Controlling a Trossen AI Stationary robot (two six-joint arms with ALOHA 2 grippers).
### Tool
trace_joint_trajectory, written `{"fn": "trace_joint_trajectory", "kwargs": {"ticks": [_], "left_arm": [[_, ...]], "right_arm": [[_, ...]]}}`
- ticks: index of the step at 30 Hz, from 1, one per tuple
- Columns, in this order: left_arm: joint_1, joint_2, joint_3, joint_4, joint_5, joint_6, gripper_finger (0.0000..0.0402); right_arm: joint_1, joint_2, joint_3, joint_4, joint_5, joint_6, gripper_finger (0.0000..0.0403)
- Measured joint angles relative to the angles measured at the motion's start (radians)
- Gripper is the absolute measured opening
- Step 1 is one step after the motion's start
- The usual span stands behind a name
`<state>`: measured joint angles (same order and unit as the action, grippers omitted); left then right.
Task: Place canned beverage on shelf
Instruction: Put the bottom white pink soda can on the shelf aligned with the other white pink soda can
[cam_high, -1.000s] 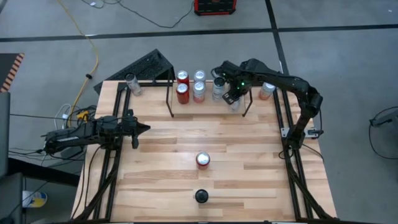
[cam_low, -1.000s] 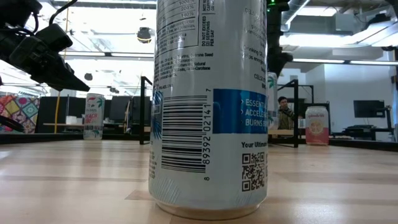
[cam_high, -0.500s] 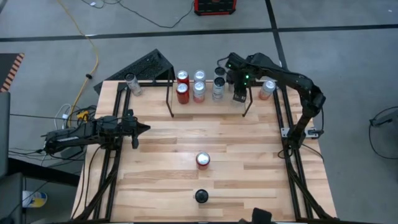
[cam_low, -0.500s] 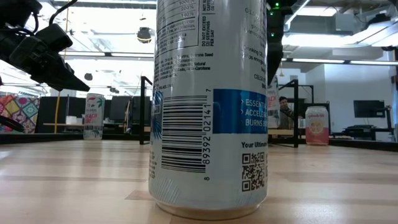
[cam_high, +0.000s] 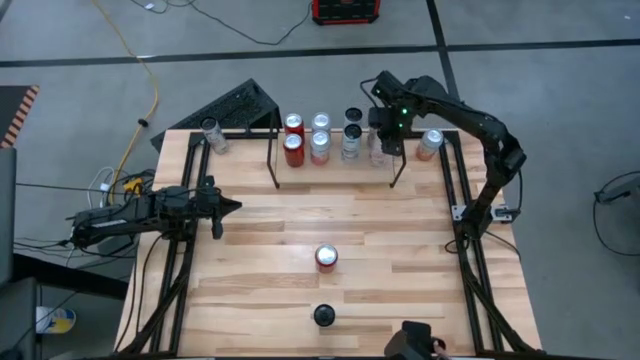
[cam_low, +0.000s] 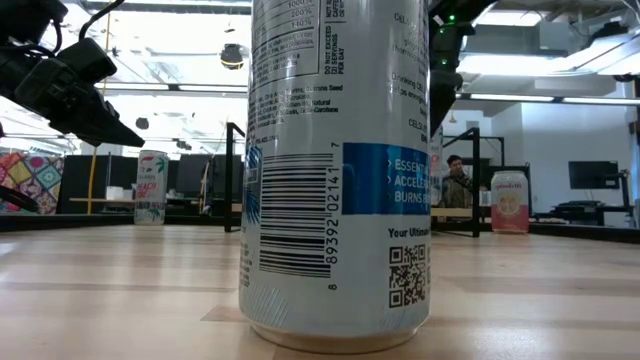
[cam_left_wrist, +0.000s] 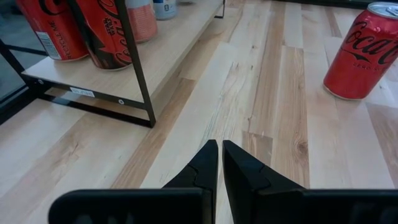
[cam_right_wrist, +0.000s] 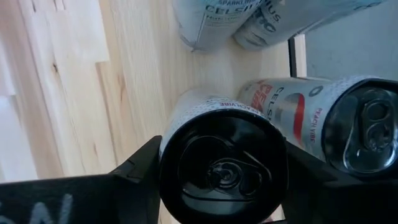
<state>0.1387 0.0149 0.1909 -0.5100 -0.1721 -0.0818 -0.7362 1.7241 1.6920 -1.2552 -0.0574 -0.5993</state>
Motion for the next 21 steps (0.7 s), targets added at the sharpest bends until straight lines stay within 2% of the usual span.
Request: {"fn": "trace_joint_trajectory", "kwargs": {"ticks": [21], "left_arm": [[0.0, 0.0, 0.0, 0.0, 0.0, 0.0, 0.0011]], "right_arm": [[0.001, 0.0, 0.0, 0.029, -0.025, -0.03, 0.0251]]}}
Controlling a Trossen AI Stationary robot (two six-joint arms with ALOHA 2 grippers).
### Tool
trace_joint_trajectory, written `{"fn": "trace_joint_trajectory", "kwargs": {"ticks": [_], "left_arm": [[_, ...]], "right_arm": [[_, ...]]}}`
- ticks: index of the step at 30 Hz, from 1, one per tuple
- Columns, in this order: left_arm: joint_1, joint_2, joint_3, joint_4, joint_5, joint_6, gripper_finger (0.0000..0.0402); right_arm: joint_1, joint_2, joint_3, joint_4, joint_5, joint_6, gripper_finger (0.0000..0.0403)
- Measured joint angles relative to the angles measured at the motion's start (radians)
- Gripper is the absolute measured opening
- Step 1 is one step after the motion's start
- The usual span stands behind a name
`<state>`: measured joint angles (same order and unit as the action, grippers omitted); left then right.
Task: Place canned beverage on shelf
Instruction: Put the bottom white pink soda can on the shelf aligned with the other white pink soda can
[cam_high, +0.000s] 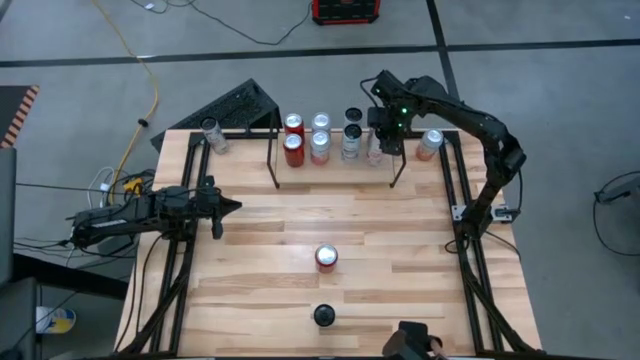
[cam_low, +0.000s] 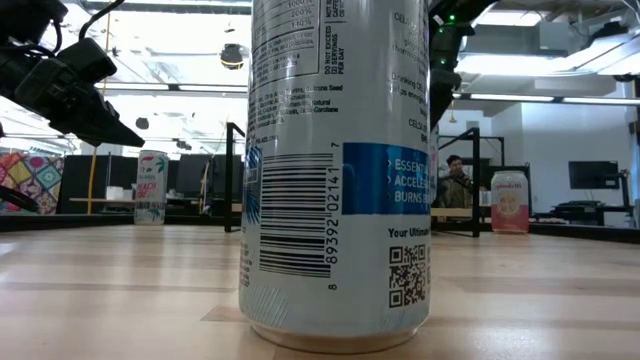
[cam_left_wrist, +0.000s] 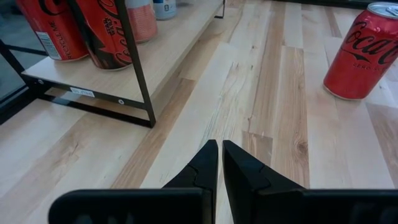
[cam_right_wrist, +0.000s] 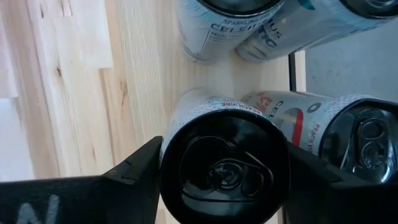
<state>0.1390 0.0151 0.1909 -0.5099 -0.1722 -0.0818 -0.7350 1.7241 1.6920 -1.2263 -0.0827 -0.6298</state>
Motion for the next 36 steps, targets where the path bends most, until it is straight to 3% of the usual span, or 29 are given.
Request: {"fn": "trace_joint_trajectory", "kwargs": {"ticks": [14, 25, 36], "left_arm": [[0.0, 0.0, 0.0, 0.0, 0.0, 0.0, 0.0011], [0.0, 0.0, 0.0, 0.0, 0.0, 0.0, 0.0011], [0.0, 0.0, 0.0, 0.0, 0.0, 0.0, 0.0011]], "right_arm": [[0.001, 0.0, 0.0, 0.0, 0.002, 0.033, 0.0253], [0.002, 0.0, 0.001, 0.003, 0.032, 0.031, 0.0312], [0.038, -0.004, 0.078, -0.067, 0.098, 0.028, 0.0315]]}}
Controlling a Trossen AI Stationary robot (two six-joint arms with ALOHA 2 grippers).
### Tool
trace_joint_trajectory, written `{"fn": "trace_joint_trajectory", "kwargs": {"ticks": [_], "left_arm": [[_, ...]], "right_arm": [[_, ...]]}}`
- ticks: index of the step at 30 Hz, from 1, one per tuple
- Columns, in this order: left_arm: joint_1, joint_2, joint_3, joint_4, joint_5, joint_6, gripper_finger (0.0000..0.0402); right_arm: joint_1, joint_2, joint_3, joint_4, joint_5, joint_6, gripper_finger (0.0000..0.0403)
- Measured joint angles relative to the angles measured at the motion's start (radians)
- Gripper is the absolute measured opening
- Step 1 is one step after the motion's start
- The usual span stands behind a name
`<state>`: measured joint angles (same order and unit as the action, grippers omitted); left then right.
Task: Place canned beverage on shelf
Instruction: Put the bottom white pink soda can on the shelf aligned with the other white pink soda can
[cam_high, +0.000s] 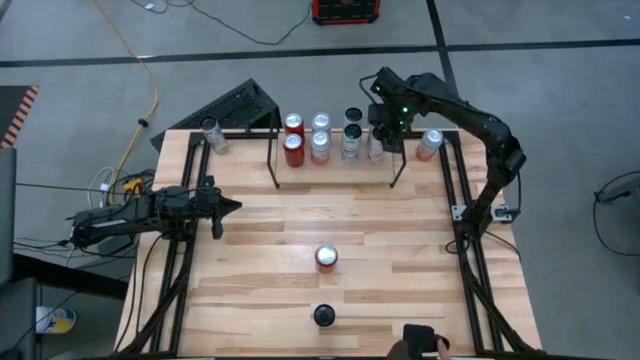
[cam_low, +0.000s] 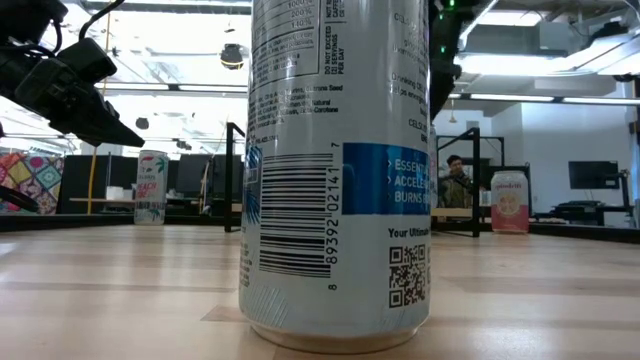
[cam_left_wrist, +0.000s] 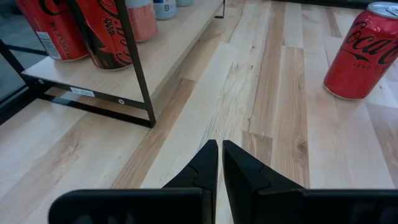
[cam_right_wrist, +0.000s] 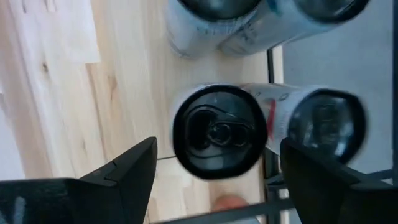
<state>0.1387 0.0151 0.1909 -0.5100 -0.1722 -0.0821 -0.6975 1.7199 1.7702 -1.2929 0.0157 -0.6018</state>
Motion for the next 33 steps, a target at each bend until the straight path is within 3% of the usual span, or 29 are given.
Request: {"fn": "trace_joint_trajectory", "kwargs": {"ticks": [7, 11, 14, 20, 22, 26, 33], "left_arm": [[0.0, 0.0, 0.0, 0.0, 0.0, 0.0, 0.0011], [0.0, 0.0, 0.0, 0.0, 0.0, 0.0, 0.0011], [0.0, 0.0, 0.0, 0.0, 0.0, 0.0, 0.0011], [0.0, 0.0, 0.0, 0.0, 0.0, 0.0, 0.0011], [0.0, 0.0, 0.0, 0.0, 0.0, 0.0, 0.0011], [0.0, 0.0, 0.0, 0.0, 0.0, 0.0, 0.0011], [0.0, 0.0, 0.0, 0.0, 0.0, 0.0, 0.0011]], "right_arm": [[0.055, -0.002, 0.167, -0.111, -0.005, 0.121, 0.0312], [0.095, -0.002, 0.161, -0.124, -0.043, 0.232, 0.0279], [0.127, -0.002, 0.115, -0.077, -0.044, 0.24, 0.0221], [0.17, 0.0, 0.081, 0.01, -0.041, 0.279, 0.0045], [0.173, -0.001, 0.071, 0.034, -0.036, 0.291, 0.0013], [0.158, 0.0, 0.05, 0.091, 0.036, 0.348, 0.001], [0.118, 0.001, 0.037, 0.122, 0.038, 0.37, 0.0001]]}}
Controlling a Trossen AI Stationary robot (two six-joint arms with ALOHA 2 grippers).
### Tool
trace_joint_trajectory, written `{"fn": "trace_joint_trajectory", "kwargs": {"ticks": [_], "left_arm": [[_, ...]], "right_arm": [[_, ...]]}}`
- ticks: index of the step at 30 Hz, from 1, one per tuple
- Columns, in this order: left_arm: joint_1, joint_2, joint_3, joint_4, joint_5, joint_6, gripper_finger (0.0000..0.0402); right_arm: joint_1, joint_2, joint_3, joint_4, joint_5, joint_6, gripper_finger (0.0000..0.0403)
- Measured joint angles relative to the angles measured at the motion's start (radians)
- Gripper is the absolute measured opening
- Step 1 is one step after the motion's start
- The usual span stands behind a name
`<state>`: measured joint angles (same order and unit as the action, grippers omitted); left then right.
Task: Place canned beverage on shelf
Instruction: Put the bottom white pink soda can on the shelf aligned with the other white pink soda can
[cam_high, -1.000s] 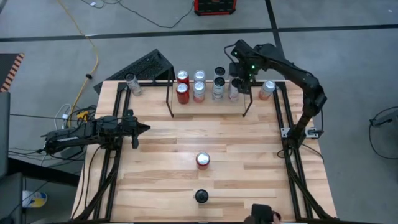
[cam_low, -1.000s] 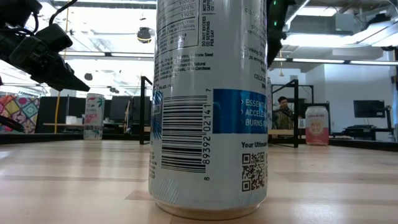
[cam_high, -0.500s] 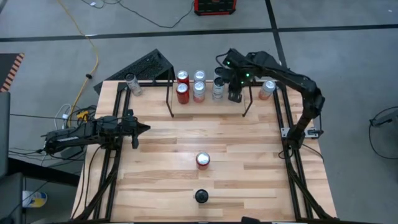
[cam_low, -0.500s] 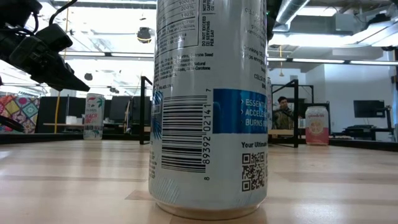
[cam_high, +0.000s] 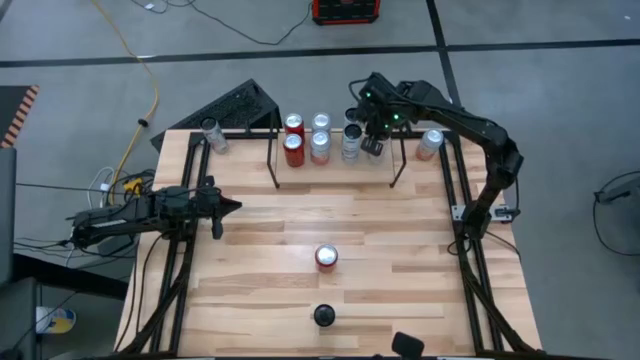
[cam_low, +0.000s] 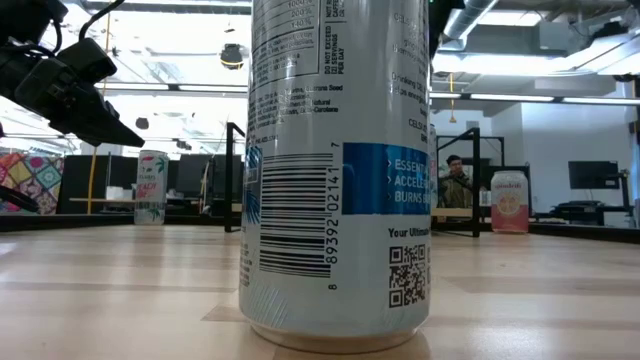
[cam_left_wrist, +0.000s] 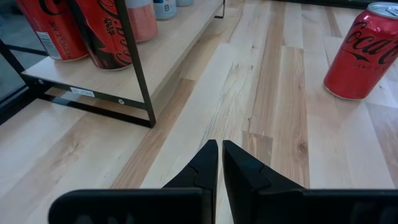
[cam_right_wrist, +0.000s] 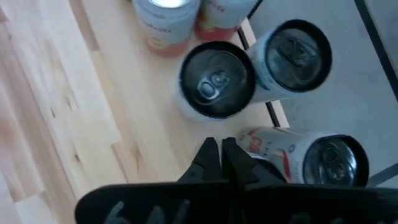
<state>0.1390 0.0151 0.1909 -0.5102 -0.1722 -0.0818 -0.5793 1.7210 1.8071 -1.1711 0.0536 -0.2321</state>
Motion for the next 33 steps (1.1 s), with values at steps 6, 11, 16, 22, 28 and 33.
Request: {"fn": "trace_joint_trajectory", "kwargs": {"ticks": [6, 11, 16, 22, 28, 33], "left_arm": [[0.0, 0.0, 0.0, 0.0, 0.0, 0.0, 0.0011], [0.0, 0.0, 0.0, 0.0, 0.0, 0.0, 0.0011], [0.0, 0.0, 0.0, 0.0, 0.0, 0.0, 0.0011], [0.0, 0.0, 0.0, 0.0, 0.0, 0.0, 0.0011], [0.0, 0.0, 0.0, 0.0, 0.0, 0.0, 0.0011], [0.0, 0.0, 0.0, 0.0, 0.0, 0.0, 0.0011]], "right_arm": [[-0.019, 0.001, 0.0, -0.002, -0.001, 0.0, 0.0], [-0.019, 0.001, 0.0, -0.002, -0.002, 0.0, 0.0], [-0.019, 0.001, 0.0, 0.0, -0.004, 0.022, 0.0], [-0.019, 0.001, -0.005, 0.004, -0.006, 0.048, 0.0], [-0.026, 0.002, -0.08, 0.033, -0.005, 0.051, 0.0], [-0.04, 0.002, -0.081, 0.056, -0.004, 0.052, 0.0]]}}
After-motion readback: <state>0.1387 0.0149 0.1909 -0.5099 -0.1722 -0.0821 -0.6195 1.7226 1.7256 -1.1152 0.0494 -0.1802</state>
